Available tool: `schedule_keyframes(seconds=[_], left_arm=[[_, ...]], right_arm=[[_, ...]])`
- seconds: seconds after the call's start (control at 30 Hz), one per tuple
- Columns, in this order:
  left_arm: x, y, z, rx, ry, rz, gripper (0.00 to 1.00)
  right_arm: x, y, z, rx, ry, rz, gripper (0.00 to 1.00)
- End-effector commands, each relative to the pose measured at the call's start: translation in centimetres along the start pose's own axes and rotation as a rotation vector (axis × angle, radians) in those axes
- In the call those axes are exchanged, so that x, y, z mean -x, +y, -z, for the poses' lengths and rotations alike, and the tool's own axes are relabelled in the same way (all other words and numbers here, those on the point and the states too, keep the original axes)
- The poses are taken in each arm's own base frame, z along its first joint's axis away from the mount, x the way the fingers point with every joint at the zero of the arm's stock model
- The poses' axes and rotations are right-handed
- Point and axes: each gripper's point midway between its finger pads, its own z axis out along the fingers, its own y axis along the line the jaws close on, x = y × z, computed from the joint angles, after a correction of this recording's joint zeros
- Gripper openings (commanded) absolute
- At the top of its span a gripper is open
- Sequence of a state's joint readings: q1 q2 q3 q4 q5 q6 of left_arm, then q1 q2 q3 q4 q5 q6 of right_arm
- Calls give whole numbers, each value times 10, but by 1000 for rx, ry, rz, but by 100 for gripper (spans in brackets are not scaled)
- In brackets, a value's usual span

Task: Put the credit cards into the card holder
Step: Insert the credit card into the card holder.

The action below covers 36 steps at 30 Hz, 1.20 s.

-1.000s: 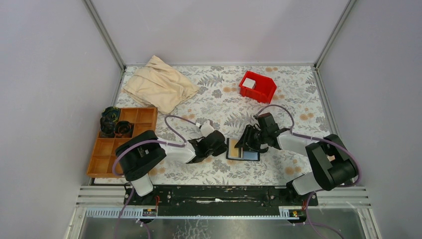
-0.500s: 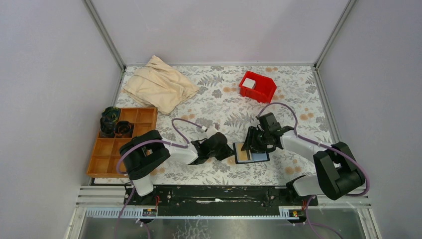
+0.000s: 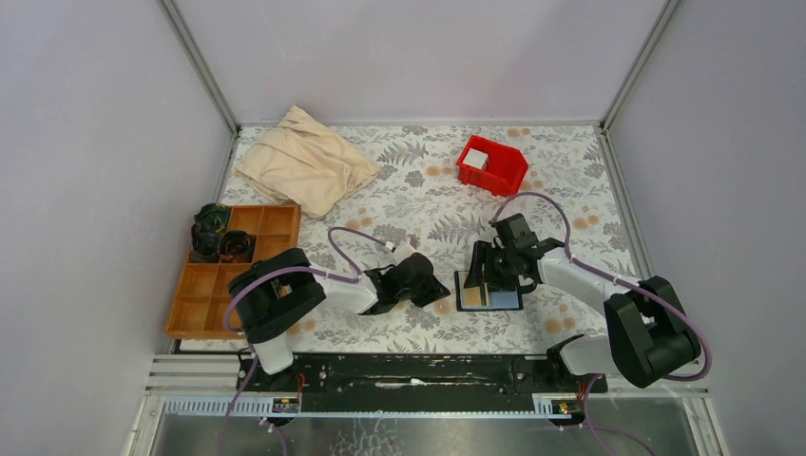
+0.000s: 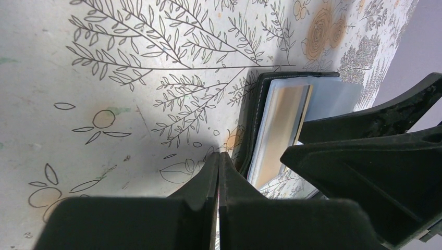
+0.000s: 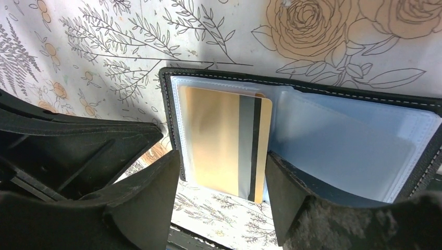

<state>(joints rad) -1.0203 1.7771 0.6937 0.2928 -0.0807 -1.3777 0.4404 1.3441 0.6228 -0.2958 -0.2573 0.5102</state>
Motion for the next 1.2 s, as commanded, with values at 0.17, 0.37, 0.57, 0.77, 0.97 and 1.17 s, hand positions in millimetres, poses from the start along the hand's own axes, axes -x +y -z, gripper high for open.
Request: schedule_keyframes(seconds=[0.17,0.37,0.57,0.77,0.97,1.17], left_arm=[[-44,162,31,520,175,-111,0],[-42,157,32,494,165,-104,0],[-42,155,32,484,163,-110,0],[-42,156,31,481,163,-110,0],[-41,149,28,468,169,-131,0],[-41,144,27,455,178,-160,0]], right_arm=[[14,-2,9,-58,-35,55,70],[15,0,5,-63,-16,51,73],[15,3,9,-75,-30,65,76],[32,12,35,-93,-111,86,77],[45,-12,60,-220,-263,33,69],[21,-47,51,-317,-275,-94,65]])
